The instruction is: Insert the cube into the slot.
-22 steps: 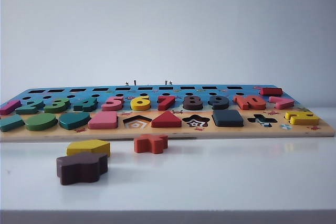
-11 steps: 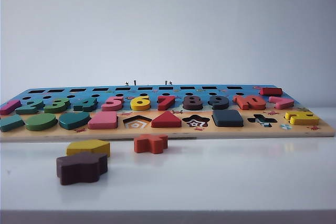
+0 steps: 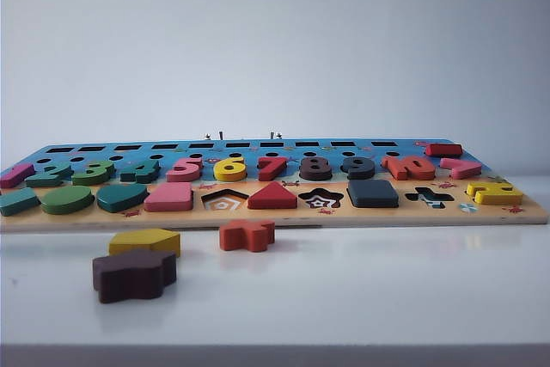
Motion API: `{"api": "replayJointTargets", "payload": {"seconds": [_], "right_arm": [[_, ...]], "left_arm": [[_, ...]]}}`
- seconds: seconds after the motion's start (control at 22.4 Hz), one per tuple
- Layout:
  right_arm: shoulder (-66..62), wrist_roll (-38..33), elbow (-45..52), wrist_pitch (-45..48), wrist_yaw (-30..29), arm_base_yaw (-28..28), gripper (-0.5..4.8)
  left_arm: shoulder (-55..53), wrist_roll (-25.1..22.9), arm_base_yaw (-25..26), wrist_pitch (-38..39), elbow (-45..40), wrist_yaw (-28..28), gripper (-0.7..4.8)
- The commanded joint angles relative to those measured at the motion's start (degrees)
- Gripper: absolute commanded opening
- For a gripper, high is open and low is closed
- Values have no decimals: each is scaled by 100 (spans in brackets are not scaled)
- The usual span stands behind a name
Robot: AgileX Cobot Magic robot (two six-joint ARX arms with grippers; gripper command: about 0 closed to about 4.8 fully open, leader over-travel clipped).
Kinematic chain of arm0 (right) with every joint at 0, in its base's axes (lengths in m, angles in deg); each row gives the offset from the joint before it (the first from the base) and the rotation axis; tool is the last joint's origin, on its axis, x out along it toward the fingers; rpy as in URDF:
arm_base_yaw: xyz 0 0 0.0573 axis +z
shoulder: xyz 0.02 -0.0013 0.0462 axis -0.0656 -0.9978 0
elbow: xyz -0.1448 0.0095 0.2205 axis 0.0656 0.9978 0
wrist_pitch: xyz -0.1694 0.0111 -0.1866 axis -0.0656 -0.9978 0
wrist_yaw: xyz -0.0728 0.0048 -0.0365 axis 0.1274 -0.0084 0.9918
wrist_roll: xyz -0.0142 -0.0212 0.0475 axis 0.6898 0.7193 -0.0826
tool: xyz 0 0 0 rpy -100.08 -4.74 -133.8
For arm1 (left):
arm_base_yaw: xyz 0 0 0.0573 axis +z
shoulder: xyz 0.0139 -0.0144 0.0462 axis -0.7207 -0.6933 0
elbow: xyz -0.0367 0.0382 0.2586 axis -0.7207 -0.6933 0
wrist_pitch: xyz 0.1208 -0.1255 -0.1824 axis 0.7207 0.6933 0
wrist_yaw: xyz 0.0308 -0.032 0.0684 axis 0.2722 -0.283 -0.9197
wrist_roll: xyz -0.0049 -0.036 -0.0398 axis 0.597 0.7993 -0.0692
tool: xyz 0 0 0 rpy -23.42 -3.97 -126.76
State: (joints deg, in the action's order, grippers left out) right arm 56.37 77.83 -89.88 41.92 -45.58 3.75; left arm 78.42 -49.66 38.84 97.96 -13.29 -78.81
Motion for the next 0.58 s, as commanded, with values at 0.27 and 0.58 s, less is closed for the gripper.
{"api": "replayJointTargets", "payload": {"seconds": [0.27,0.58], "right_arm": [[13,-17,0,50,39,-4,-4],[13,-20,0,50,37,-4,-4]], "left_arm": [[-4,48,0,-374,-295,-96,17],[-4,48,-2,-472,-455,-109,17]]}}
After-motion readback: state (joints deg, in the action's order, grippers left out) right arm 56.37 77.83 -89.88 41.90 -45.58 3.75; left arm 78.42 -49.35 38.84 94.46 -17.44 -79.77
